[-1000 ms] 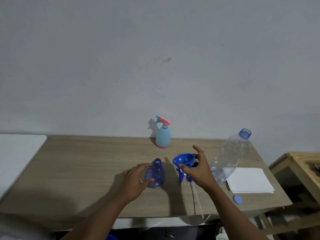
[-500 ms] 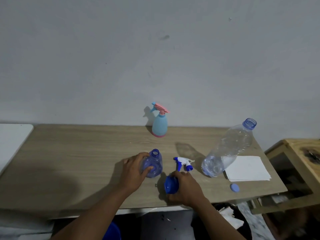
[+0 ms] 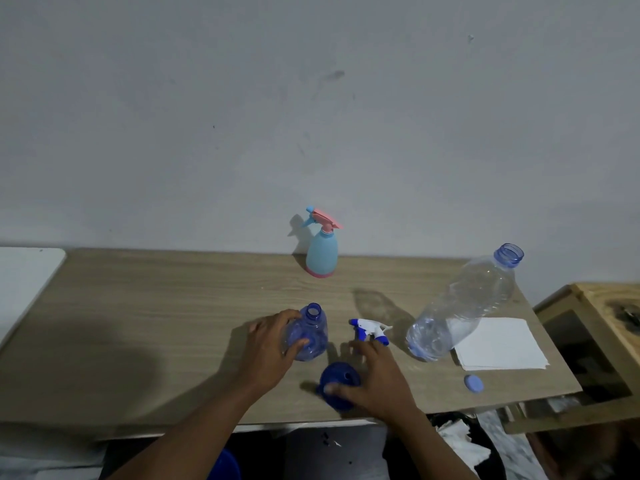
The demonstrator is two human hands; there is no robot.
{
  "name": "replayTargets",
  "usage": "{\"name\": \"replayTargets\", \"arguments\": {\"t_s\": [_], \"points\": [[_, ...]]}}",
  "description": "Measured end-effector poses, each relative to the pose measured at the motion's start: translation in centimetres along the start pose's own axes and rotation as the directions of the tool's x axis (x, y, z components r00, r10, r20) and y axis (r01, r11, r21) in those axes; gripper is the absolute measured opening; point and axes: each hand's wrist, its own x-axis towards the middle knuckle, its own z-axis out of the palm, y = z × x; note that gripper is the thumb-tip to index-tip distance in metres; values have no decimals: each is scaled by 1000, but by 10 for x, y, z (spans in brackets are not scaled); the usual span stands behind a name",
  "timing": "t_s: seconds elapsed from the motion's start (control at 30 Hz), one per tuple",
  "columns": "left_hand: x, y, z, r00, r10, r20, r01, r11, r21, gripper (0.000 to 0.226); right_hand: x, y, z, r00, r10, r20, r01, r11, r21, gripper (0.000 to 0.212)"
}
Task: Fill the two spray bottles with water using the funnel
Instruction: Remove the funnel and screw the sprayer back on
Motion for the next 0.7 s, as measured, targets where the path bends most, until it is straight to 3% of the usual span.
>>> {"name": "replayTargets", "arguments": {"t_s": [0.07, 0.13, 0.27, 0.4, 0.7], "points": [[-1, -1, 0, 1000, 12, 0, -12, 1000, 21, 46, 6, 7, -11, 981, 92, -172, -60, 981, 185, 45], [-2, -1, 1, 1000, 6, 14, -6, 1000, 1, 57, 22, 14, -17, 949, 202, -241, -140, 957, 254, 27], [-3, -4, 8, 997, -22, 70, 32, 989, -146, 77, 55, 26, -14, 935, 349, -66, -326, 916, 234, 48], [-3, -9, 15, 997, -11, 81, 24, 987, -157, 80, 69, 35, -12, 937, 348, 38, -351, 932, 96, 53], [-1, -15, 31, 997, -30, 68, 44, 975, -217, 81, 76, 46, -14, 944, 331, -10, -323, 928, 187, 44]]}}
